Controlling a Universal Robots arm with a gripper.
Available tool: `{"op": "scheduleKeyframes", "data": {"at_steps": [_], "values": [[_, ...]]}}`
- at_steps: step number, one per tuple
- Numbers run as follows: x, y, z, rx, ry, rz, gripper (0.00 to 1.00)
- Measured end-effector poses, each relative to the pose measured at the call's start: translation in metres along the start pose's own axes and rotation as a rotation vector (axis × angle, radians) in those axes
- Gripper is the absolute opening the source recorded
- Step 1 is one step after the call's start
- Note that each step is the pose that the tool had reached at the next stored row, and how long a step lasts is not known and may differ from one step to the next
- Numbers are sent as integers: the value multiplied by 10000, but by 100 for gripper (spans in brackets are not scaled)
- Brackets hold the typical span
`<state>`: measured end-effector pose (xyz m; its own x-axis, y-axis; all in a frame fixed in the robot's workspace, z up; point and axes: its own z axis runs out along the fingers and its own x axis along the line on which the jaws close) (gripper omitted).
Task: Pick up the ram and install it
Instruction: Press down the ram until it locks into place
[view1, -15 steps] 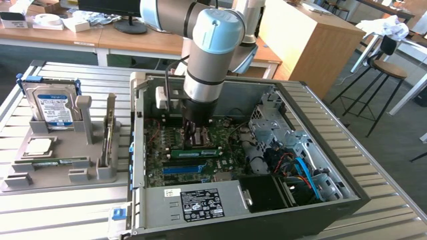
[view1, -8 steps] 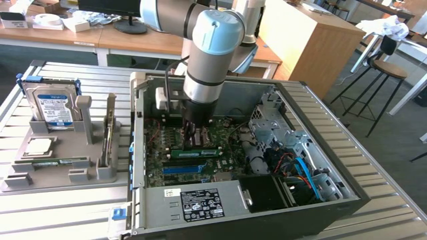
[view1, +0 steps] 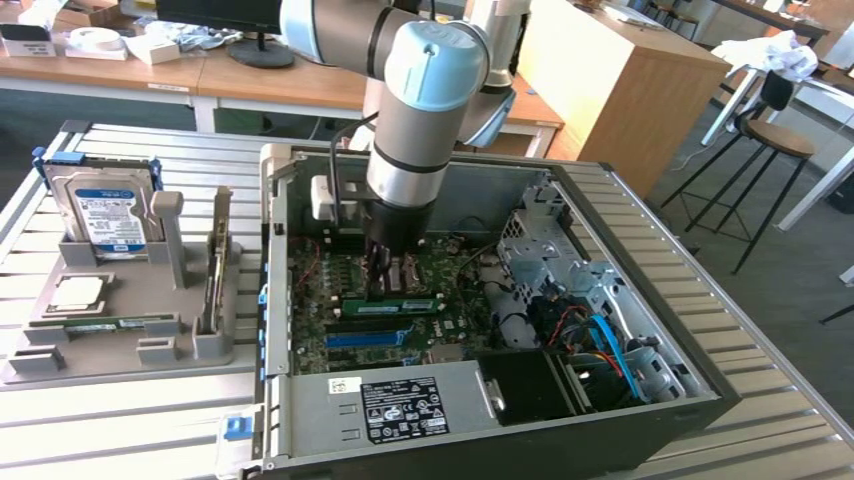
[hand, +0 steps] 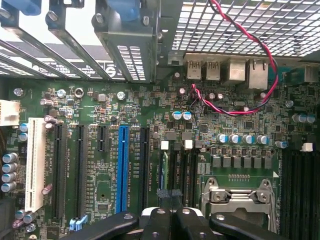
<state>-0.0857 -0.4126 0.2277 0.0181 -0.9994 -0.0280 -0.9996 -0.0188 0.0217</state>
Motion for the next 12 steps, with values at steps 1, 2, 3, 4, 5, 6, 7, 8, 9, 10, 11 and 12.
{"op": "scheduleKeyframes", "data": {"at_steps": [1, 2, 3, 4, 5, 6, 7, 8, 9, 10, 11, 12], "values": [[0, 0, 4, 1, -1, 0, 10], [0, 0, 8, -1, 0, 0, 10], [1, 0, 13, -1, 1, 0, 10], [1, 0, 17, -1, 1, 0, 10], [1, 0, 20, -1, 3, 0, 10], [1, 0, 23, -2, 4, 0, 10], [2, 0, 24, -2, 5, 0, 10], [1, 0, 24, -2, 4, 0, 10], [1, 0, 25, -2, 3, 1, 10], [1, -1, 26, -1, 2, 0, 10], [1, 0, 26, -1, 2, 0, 10], [1, -1, 26, 0, 1, 0, 10]]}}
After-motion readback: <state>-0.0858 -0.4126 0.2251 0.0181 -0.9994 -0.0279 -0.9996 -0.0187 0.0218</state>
